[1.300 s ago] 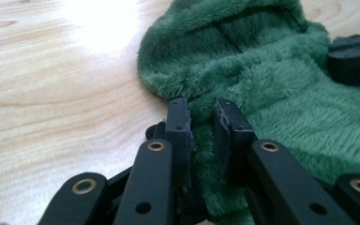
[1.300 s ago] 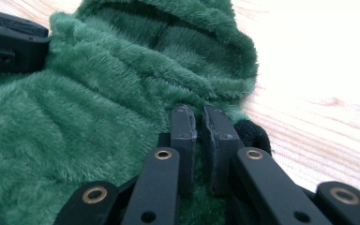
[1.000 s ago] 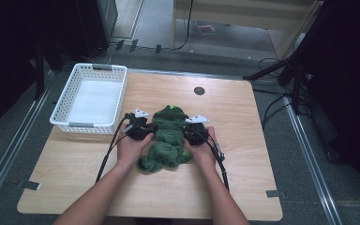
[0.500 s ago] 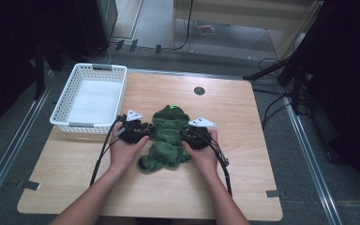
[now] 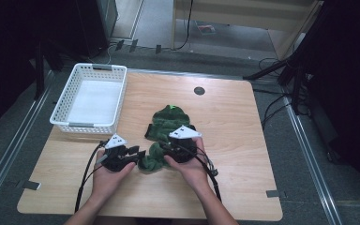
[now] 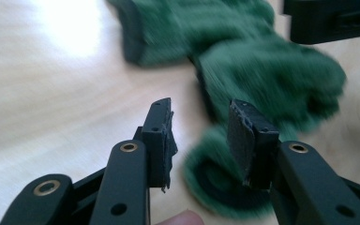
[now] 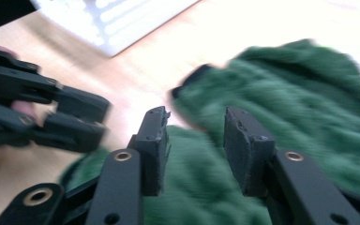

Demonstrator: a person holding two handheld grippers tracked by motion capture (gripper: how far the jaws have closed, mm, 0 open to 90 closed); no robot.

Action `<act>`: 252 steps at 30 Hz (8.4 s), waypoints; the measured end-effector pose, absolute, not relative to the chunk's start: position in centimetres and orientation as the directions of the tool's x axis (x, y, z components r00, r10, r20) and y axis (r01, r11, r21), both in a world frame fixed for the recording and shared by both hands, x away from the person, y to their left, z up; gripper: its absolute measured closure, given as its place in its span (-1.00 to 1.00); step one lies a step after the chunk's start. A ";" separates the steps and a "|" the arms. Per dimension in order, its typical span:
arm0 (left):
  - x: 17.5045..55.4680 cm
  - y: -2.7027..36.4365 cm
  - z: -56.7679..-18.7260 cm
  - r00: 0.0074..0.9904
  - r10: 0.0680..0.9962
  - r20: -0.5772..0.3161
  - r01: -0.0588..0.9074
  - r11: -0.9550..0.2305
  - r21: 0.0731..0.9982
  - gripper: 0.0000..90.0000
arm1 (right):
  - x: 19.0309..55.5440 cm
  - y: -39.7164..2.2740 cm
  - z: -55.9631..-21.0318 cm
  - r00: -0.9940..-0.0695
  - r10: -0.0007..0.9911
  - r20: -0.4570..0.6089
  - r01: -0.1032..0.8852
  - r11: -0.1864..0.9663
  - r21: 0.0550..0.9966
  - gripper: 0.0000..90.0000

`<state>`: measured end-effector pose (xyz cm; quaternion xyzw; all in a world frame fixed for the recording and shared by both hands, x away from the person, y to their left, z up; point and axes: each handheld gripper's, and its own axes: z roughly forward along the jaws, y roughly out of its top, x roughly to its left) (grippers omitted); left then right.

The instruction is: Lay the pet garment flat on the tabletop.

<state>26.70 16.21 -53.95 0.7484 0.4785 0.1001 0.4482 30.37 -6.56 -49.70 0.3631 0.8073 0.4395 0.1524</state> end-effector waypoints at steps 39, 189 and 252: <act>26.0 15.4 -55.3 0.531 0.810 -0.249 0.635 -0.185 0.750 0.57 | 25.0 -22.6 -50.3 -0.266 0.944 0.194 0.482 -0.044 0.875 0.40; 25.6 16.8 -55.1 0.550 0.803 -0.227 0.606 -0.197 0.771 0.37 | 29.4 -14.4 -54.5 -0.526 0.847 0.075 0.598 0.306 0.741 0.28; 19.2 36.3 -54.0 0.273 0.939 -0.210 0.556 0.024 0.831 -1.00 | 22.1 -34.5 -54.2 -0.226 0.969 0.100 0.599 0.057 0.799 -1.00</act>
